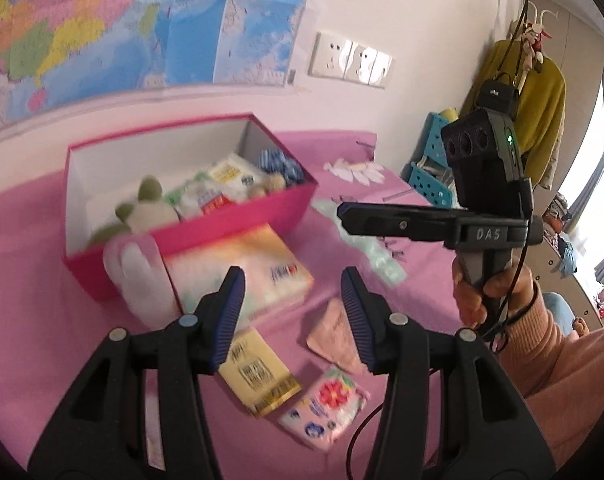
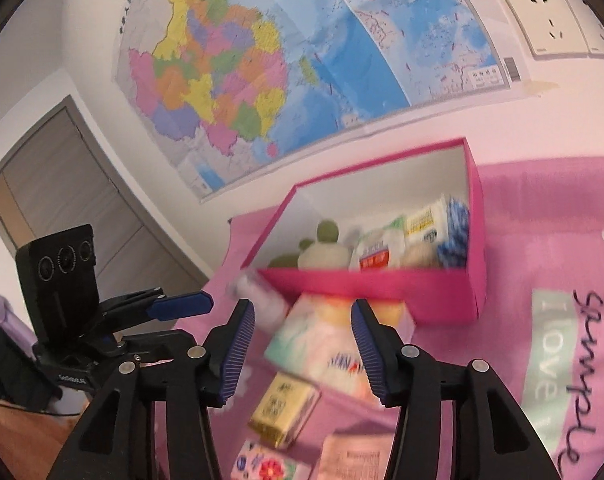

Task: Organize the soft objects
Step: 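Move the right tool to the peach hand cream pouch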

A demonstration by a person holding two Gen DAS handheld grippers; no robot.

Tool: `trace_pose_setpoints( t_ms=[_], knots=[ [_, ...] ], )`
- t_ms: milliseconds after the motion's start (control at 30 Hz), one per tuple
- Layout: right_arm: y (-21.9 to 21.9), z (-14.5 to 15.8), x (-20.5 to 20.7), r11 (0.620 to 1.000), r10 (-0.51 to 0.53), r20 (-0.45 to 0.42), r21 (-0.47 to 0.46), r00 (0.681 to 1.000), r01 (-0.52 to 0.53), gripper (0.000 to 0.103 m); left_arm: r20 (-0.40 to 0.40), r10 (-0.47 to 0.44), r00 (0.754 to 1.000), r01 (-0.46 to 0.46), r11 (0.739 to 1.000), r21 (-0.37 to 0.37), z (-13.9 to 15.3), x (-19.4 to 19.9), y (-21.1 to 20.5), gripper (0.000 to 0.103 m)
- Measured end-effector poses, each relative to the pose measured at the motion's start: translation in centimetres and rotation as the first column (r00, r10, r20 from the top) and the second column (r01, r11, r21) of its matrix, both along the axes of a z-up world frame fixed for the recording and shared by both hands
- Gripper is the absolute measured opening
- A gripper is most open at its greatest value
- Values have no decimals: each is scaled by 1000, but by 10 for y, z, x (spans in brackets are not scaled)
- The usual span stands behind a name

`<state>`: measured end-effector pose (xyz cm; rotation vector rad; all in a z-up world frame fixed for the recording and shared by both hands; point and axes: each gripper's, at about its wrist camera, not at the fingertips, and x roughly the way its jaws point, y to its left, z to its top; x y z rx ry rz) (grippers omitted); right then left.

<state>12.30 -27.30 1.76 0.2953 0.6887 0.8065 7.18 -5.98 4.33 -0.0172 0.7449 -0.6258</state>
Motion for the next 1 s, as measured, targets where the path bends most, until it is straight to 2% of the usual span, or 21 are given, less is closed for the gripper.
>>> trace_pose_setpoints(
  t_ms=[200,533,767,1000],
  knots=[
    [-12,-27,-24,999,-14,-62,-36,998,12,54,-75,-42,996,41,999,-10,-27,-17,-10,52],
    [-38,-89,-41,992,-102,-223,-90,969,84,54,-219,-122,968,126,992,6,-74,-15,-51,52],
    [-40,-103,-37,991,-109,-249,-97,962,88,54,-283,-165,945,177,984,15,-92,-16,-71,52],
    [-34,-105,-35,993,-85,-241,-95,967,64,54,-320,-144,936,167,985,45,-94,-12,-71,52]
  ],
)
